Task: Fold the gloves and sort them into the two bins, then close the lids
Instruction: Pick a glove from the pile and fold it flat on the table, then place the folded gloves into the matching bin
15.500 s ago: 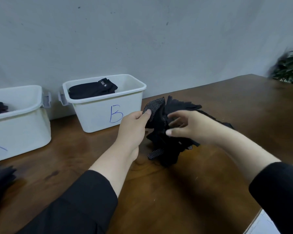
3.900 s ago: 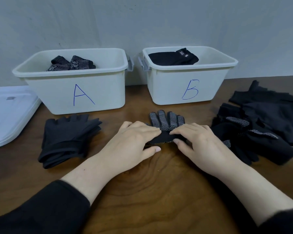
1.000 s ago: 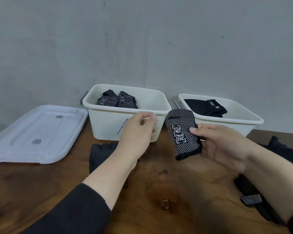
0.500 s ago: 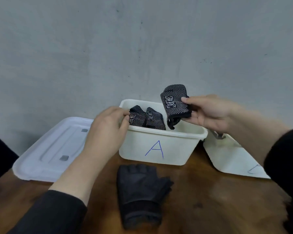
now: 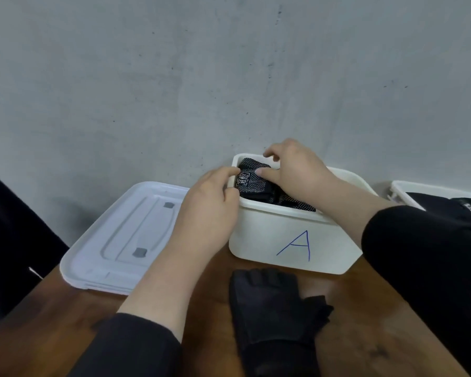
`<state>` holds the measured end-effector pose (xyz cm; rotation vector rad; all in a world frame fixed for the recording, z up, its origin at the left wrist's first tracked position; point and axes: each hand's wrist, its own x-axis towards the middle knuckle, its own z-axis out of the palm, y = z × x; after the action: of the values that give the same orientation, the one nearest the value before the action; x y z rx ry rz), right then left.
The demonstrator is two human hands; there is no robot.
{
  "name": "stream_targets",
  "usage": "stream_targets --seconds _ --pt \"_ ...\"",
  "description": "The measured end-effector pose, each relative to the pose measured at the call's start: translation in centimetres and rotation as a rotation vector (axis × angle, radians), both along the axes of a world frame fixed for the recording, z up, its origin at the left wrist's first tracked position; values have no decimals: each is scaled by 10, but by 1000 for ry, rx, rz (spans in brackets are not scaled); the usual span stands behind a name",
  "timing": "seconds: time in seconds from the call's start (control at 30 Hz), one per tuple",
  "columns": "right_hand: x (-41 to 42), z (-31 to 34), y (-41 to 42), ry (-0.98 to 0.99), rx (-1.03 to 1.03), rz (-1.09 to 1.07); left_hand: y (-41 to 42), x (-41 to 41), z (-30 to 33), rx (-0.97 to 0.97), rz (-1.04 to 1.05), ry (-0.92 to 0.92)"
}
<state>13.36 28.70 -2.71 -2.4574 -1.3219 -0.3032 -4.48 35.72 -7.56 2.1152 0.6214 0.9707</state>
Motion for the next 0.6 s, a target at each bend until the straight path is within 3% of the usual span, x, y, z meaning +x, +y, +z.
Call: stream_targets --seconds 0.1,0.2,0.33,0.47,0.6 --pt "3 -2 0 -2 -171 163 0 2 -1 29 -6 28" --pt "2 -3 -4 63 -331 143 -1 3 -2 59 -16 40" --pt "-10 9 -24 37 95 117 -4 4 -2 129 57 26" --pt "-37 11 -77 -5 463 180 -26 8 7 214 82 -183" --pt "-72 -23 -158 -43 552 178 -64 14 12 266 25 -317"
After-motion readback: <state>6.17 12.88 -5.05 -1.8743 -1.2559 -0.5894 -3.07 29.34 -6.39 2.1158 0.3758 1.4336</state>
